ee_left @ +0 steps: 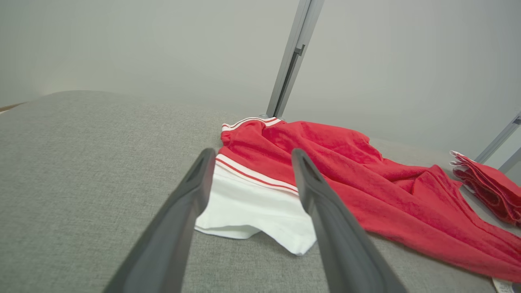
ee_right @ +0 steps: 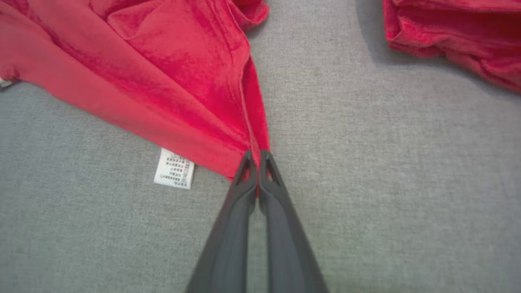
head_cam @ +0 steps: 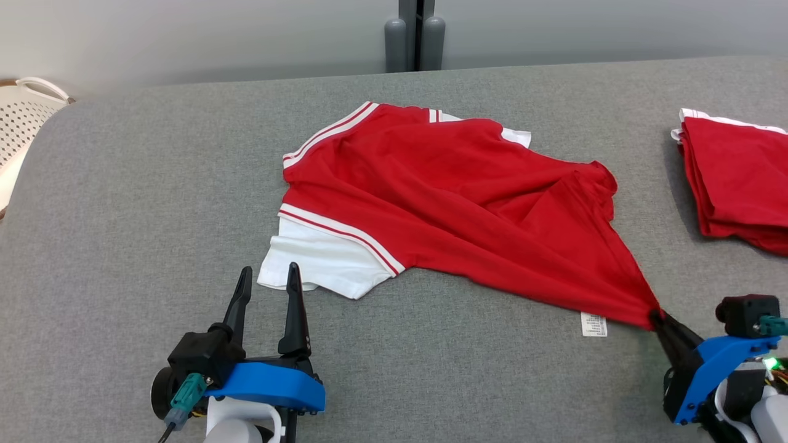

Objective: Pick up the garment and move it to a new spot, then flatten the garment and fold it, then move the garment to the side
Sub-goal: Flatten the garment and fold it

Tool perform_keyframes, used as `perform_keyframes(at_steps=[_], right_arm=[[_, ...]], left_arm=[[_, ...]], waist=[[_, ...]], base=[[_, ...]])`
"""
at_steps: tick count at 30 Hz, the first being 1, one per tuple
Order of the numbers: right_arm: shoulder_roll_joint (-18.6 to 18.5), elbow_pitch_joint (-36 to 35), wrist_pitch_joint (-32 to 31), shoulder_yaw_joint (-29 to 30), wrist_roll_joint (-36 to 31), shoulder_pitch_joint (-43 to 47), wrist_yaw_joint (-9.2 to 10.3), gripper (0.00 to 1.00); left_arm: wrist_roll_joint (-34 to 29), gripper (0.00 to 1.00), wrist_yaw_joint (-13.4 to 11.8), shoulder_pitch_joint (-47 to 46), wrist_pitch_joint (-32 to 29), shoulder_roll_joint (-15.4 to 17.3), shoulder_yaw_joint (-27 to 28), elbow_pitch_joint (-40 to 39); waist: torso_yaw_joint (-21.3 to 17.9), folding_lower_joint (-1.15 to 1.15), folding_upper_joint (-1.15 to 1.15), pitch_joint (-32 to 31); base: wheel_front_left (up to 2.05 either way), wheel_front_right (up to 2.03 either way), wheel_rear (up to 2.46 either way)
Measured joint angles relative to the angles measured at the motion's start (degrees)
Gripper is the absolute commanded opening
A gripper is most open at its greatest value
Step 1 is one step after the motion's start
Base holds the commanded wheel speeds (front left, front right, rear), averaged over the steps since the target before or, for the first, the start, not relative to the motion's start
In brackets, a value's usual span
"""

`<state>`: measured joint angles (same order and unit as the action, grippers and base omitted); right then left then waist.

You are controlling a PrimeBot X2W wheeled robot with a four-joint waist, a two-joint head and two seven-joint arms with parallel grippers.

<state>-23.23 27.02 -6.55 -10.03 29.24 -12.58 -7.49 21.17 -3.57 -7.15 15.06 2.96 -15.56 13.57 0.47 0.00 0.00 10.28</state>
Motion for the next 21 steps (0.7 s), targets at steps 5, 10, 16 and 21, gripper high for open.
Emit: perform_keyframes(at_steps=[5,10,16,21], right_arm=[[1.6,-0.4,3.9,2.8,-3.0,1.5,0.01,1.0],[3.9,-3.7,7.9,6.9,-5.6,3.1,0.01,1.0],[7.3,-10.4,11.1,10.7,-10.5,3.9,0.01,1.0],[11.3,-14.5,12.6,12.6,-15.3,4.8,0.01,1.0]], left_arm=[[0.0,1.0,0.0,0.0,0.0,0.0,-0.1,0.4],[0.1,1.0,0.1,0.0,0.0,0.0,0.0,0.6],[0.5,1.0,0.4,0.0,0.0,0.0,-0.1,1.2],[1.0,1.0,1.1,0.0,0.0,0.0,-0.3,2.8]], waist=[[-0.5,0.0,0.0,-0.3],[-1.0,0.0,0.0,-1.2],[-1.2,0.0,0.0,-3.3],[-0.6,0.0,0.0,-5.3]], base=[[0.0,0.0,0.0],[0.0,0.0,0.0],[0.0,0.0,0.0],[0.0,0.0,0.0]])
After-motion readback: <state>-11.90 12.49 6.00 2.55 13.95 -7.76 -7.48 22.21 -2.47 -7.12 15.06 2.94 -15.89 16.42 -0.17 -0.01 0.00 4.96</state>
